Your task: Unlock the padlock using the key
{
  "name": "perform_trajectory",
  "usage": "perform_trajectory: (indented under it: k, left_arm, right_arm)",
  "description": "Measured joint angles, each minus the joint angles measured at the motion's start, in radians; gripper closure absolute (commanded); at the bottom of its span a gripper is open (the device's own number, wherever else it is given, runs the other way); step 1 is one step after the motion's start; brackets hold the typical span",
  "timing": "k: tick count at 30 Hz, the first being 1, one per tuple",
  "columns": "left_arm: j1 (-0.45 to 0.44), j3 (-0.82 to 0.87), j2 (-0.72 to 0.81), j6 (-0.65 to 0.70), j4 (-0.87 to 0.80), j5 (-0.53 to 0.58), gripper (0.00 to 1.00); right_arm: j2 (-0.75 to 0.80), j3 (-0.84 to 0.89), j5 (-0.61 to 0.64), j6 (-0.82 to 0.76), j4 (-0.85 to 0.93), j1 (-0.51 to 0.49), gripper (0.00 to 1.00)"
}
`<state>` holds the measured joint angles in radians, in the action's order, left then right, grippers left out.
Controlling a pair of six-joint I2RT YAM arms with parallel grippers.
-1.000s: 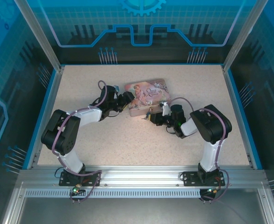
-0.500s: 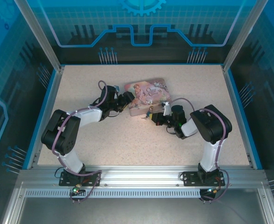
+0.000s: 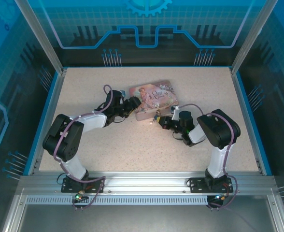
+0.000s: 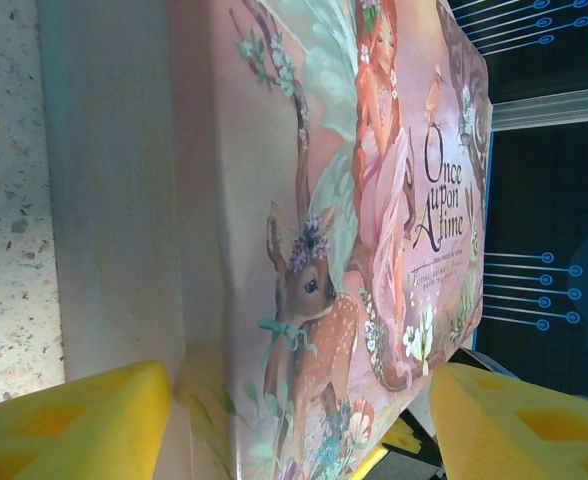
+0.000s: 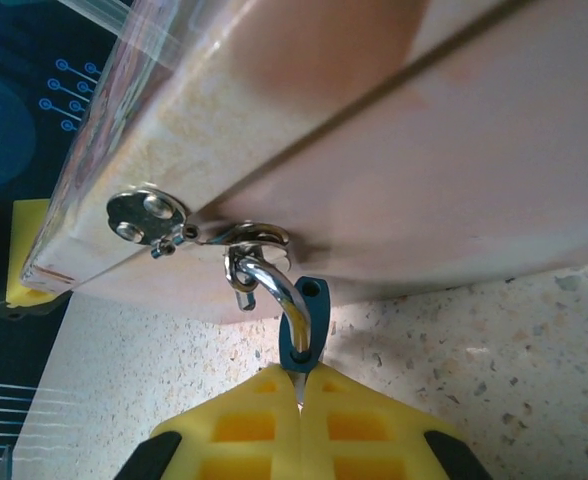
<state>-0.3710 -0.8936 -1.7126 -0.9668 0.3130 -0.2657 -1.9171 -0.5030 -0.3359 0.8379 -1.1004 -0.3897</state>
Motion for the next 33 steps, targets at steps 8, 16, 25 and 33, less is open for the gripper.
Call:
perform_trajectory:
  k: [8, 16, 25, 33]
  left_arm:
    - [-0.002, 0.018, 0.001, -0.002, 0.008, 0.0, 0.3]
    - [-0.007, 0.024, 0.005, -0.002, 0.008, 0.0, 0.3]
    - [-0.026, -0.011, 0.121, 0.085, -0.092, 0.037, 0.31]
    - [-0.119, -0.221, 0.043, 0.153, -0.125, 0.04, 0.31]
  right_arm:
    - [0.077, -0.006, 0.081, 0.015, 0.138, 0.012, 0.97]
    - [0.098, -0.022, 0.098, 0.015, 0.211, 0.018, 0.97]
    - [0.135, -0.062, 0.097, -0.013, 0.348, 0.031, 0.98]
    - [0.141, -0.065, 0.096, -0.015, 0.367, 0.036, 0.98]
